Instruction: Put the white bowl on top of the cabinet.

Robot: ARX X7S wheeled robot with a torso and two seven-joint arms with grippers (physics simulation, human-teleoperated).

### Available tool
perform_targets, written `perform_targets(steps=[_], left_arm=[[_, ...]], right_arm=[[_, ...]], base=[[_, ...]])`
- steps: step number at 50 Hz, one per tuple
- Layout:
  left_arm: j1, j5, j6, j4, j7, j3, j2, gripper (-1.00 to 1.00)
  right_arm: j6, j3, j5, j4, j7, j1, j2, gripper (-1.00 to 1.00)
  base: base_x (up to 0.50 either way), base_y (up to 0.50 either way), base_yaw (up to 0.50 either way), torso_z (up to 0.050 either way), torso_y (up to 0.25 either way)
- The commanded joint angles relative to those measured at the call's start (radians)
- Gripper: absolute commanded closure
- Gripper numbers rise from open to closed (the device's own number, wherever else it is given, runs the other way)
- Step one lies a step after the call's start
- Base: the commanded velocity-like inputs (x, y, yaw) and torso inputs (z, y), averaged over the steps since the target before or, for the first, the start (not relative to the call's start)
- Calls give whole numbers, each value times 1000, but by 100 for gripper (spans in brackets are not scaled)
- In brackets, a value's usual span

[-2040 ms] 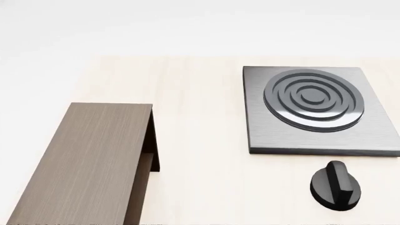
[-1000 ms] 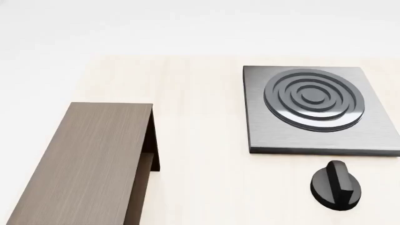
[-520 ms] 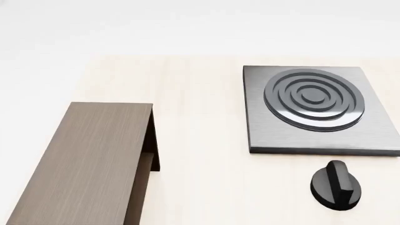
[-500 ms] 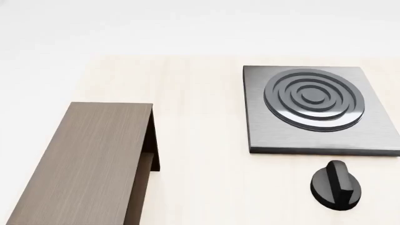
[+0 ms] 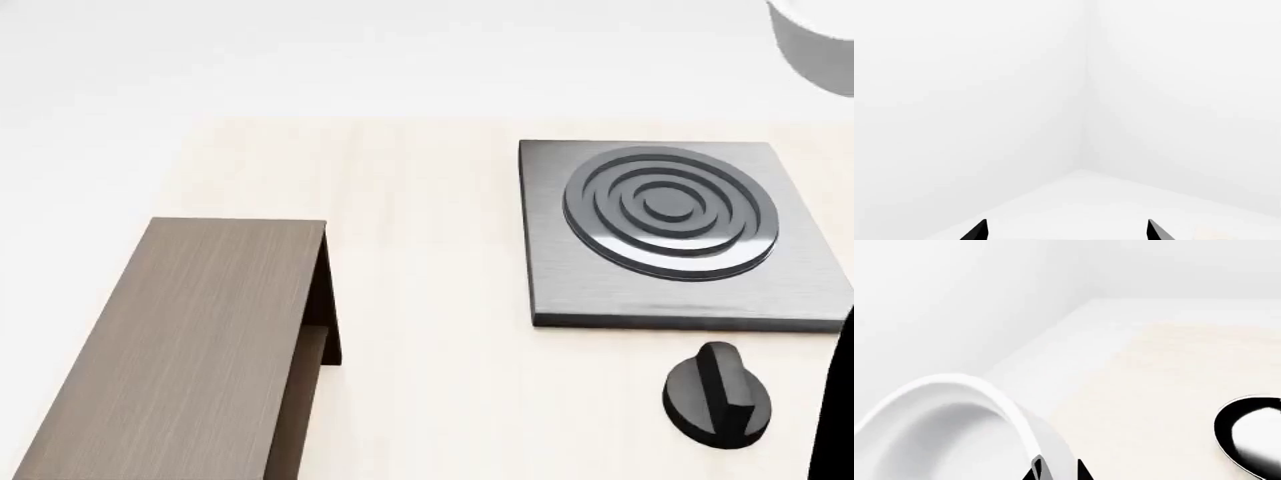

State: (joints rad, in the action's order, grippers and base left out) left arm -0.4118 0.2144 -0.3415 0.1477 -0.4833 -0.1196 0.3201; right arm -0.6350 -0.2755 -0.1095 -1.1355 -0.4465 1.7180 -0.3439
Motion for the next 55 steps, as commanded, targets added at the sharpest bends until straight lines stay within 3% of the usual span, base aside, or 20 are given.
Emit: perform_targets(steps=[1,17,55], left_arm=[[0,2,1,-2,-2,3,1,-100],[2,4,-1,1,-4,9,4,-100],[-2,3,8,-18,-11,26,8,-100]], right_arm=[[-24,-65,7,-173,114,124,48,100],[-221,-156,82,-173,299,104,136,100],[-308,-199,96,-173,452,114,295,100]], base=[[0,0,0,0,0],[0,0,0,0,1],[0,0,0,0,1]])
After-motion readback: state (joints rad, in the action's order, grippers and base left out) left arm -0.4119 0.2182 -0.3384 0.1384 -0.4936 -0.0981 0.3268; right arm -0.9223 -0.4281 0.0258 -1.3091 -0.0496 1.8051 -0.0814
